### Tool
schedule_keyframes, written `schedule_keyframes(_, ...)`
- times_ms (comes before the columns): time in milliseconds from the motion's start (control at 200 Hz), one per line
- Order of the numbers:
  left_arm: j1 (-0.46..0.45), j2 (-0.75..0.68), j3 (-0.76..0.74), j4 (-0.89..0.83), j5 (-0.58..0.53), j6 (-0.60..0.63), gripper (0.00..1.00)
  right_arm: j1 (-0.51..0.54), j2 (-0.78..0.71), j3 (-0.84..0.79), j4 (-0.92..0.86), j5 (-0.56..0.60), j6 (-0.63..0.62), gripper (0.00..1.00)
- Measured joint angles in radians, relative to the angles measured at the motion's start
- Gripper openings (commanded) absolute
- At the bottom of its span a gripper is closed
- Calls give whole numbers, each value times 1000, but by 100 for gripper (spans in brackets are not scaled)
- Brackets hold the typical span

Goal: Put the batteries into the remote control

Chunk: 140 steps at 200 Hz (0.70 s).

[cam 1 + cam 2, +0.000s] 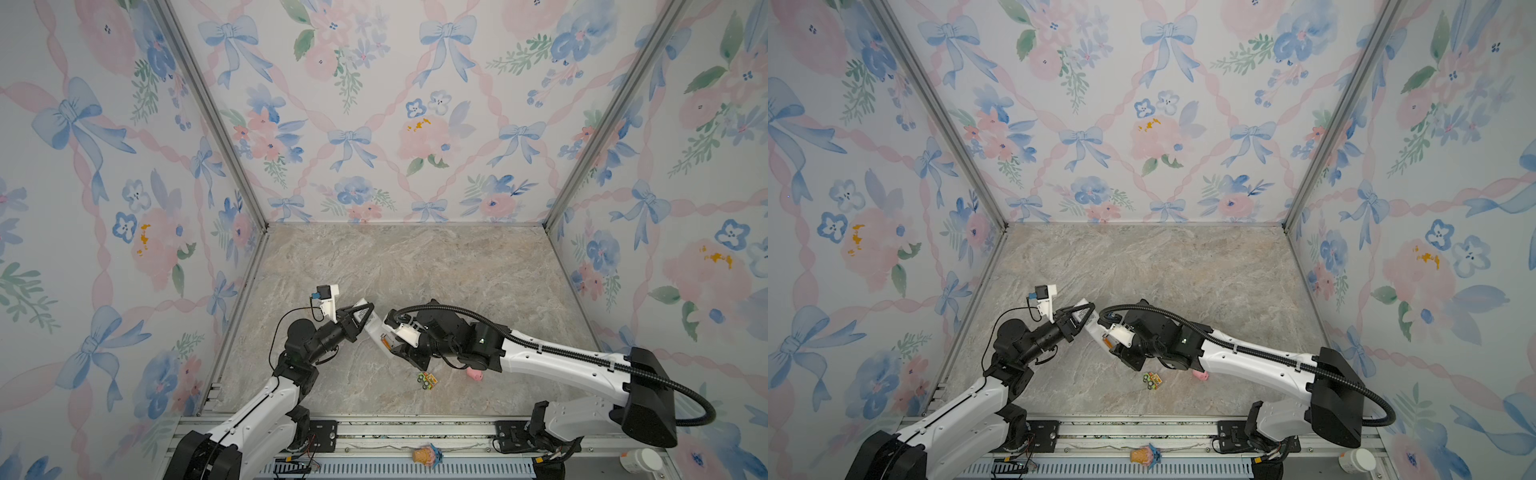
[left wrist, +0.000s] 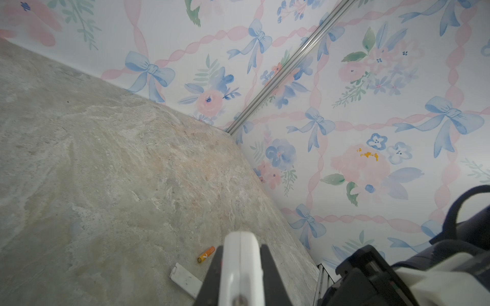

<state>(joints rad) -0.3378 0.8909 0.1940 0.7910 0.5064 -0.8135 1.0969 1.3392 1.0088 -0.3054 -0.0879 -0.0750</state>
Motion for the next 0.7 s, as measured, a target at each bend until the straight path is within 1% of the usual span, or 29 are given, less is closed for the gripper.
schedule_keyframes(145,0,0,0,0,18,-3,0,10,-83,24,-58,29,-101,43)
schedule_keyframes(245,0,0,0,0,29,-3,0,21,-109,31,-93,47,-174,44)
schedule_keyframes(465,0,0,1,0,53,-10,0,28,-98,68,-171,67,-312,47)
schedule_keyframes(700,-5,0,18,1,80,-22,0,44,-34,149,-217,65,-443,45)
